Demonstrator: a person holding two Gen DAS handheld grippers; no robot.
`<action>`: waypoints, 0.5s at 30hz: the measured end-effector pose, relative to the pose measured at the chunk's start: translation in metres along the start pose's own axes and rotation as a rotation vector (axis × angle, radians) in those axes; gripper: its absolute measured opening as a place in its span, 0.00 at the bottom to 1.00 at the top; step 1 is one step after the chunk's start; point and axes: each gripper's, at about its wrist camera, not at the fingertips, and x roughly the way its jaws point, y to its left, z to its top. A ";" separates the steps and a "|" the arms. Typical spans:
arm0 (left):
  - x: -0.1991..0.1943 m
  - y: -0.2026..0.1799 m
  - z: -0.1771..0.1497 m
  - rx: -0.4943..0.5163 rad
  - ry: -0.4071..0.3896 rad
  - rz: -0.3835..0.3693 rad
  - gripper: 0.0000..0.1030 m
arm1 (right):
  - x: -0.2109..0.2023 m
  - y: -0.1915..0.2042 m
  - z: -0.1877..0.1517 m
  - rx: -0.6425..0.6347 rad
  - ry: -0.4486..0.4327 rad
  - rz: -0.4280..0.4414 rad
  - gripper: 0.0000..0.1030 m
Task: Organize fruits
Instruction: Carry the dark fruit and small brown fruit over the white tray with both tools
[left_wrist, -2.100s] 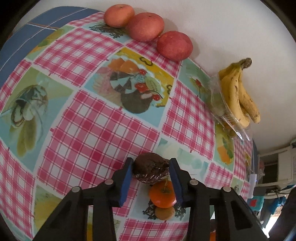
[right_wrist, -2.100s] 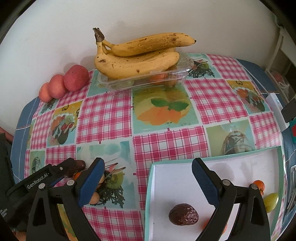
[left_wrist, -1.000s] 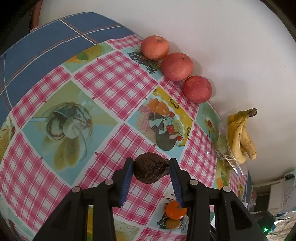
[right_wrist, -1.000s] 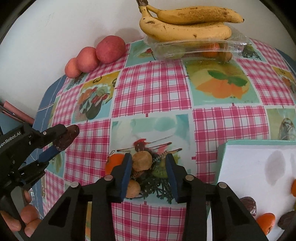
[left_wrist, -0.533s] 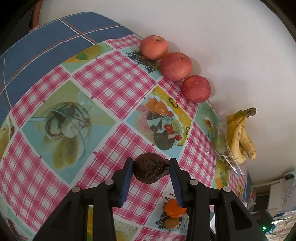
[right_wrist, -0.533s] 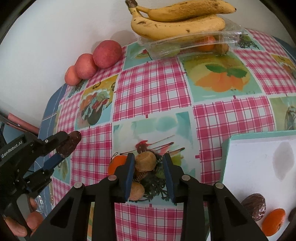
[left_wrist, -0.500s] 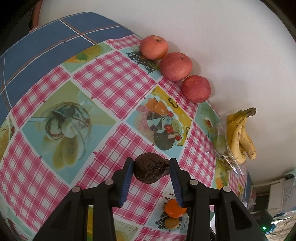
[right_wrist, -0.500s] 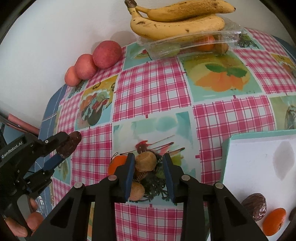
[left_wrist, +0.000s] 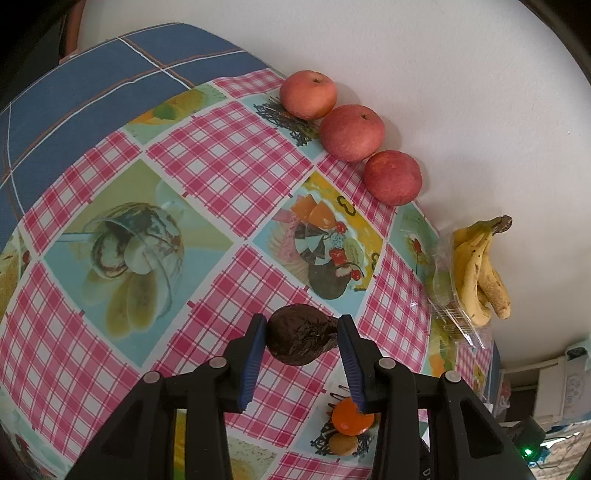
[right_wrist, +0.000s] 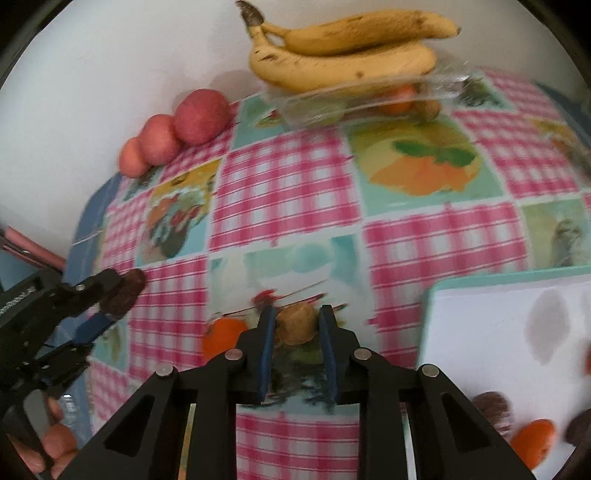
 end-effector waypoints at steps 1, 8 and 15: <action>0.000 0.000 0.000 0.000 0.000 0.000 0.40 | -0.001 -0.002 0.001 -0.001 0.000 -0.005 0.24; 0.000 -0.001 0.000 -0.001 0.002 0.000 0.40 | 0.000 -0.011 0.002 0.029 -0.004 0.002 0.25; 0.000 -0.002 -0.001 -0.003 0.003 0.001 0.40 | 0.006 -0.011 0.001 0.036 0.008 0.007 0.26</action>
